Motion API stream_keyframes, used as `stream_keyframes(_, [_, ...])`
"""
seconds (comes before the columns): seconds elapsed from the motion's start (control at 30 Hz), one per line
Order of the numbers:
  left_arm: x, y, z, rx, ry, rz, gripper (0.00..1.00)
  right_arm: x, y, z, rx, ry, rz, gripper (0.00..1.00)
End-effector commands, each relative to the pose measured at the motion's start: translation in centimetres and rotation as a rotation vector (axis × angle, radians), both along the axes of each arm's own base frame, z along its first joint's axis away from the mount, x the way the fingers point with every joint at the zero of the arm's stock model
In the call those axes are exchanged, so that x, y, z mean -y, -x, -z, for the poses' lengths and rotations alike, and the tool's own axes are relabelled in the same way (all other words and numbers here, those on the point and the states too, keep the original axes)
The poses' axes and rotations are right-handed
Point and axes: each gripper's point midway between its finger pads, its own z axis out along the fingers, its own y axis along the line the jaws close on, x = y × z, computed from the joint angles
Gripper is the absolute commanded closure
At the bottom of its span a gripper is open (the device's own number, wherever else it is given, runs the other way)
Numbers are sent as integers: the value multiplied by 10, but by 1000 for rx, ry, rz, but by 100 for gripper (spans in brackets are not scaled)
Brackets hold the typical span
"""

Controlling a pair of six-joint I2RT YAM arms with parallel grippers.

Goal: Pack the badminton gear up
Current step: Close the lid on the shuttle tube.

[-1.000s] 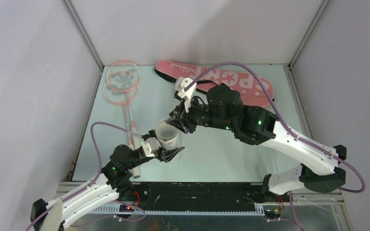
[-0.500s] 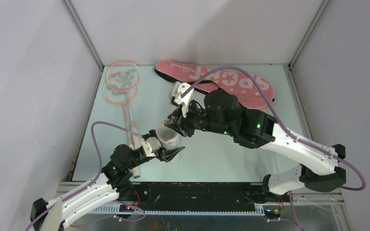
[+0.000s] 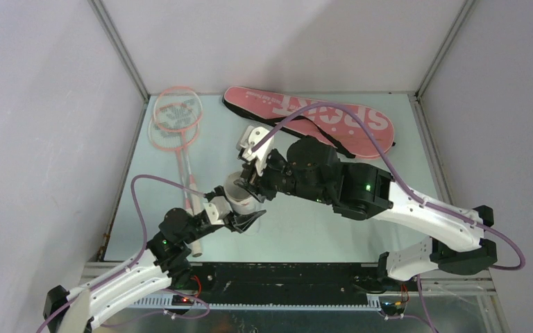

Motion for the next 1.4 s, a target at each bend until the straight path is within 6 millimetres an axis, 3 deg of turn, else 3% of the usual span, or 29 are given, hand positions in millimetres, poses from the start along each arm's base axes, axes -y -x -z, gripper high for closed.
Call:
stream_keyframes(0.0, [0,-3,9,-37,-41,-14,38,4,-7,-3,65,42,56,49])
stream_keyframes(0.13, [1,-1,10,-36,-45,-1,38,5,-10,-6,100,52,83,39])
stream_keyframes(0.27, [1,-1,11,-34,-49,2,38,6,-12,-6,119,65,97,36])
stream_keyframes(0.6, [3,0,13,-37,-55,12,38,6,-11,-28,160,10,72,37])
stream_keyframes(0.7, [3,0,12,-36,-54,13,38,6,-14,-33,170,3,74,41])
stream_keyframes(0.93, [2,0,12,-33,-55,11,38,8,-17,-25,152,35,73,53])
stream_keyframes(1.17, [2,0,13,-33,-55,10,39,7,-13,-6,113,90,33,55])
stream_keyframes(1.27, [2,1,13,-33,-55,11,39,6,-12,2,98,121,13,71])
stream_keyframes(1.37, [2,0,13,-36,-56,7,39,4,-11,12,87,160,-4,76])
